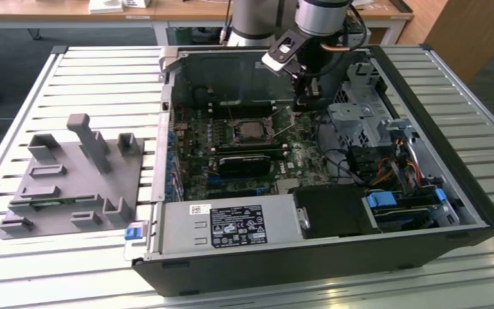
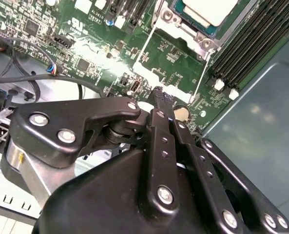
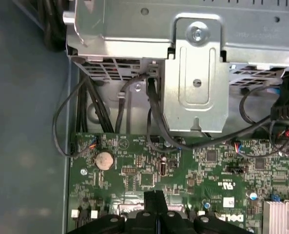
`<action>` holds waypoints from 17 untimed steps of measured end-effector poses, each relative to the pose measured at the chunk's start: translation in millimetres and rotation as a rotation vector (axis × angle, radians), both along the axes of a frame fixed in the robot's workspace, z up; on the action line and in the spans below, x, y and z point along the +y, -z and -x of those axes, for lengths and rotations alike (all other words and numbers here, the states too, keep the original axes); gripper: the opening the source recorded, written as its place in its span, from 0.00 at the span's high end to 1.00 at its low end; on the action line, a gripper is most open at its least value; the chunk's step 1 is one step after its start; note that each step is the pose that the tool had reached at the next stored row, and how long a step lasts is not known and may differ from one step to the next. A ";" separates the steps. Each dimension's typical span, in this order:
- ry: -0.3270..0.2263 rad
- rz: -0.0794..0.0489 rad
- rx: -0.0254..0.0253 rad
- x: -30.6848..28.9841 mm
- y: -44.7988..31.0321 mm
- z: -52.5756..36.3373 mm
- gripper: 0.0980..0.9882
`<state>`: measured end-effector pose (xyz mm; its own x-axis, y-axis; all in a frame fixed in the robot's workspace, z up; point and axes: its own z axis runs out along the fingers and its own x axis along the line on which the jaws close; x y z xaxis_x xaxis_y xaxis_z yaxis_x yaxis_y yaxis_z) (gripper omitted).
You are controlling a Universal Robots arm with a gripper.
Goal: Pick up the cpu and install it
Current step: 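Close the cpu cover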
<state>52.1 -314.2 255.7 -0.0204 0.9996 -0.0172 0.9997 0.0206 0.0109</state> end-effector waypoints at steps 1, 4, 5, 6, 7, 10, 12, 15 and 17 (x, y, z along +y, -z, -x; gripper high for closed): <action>0.000 0.000 0.0000 1.0 0.6 -1.1 0.99; 0.000 0.001 0.0002 5.1 2.4 -4.5 0.99; 0.000 0.002 0.0003 6.2 3.3 -5.5 0.99; 0.000 0.002 0.0004 6.9 4.2 -6.4 0.99; 0.000 0.001 0.0005 7.3 5.4 -7.3 0.99; 0.000 0.002 0.0015 8.2 8.7 -10.6 0.99; 0.000 0.002 0.0027 8.6 10.8 -12.6 0.99; 0.000 0.002 0.0060 8.6 14.8 -13.2 0.99; 0.000 0.002 0.0085 8.6 16.9 -13.0 0.99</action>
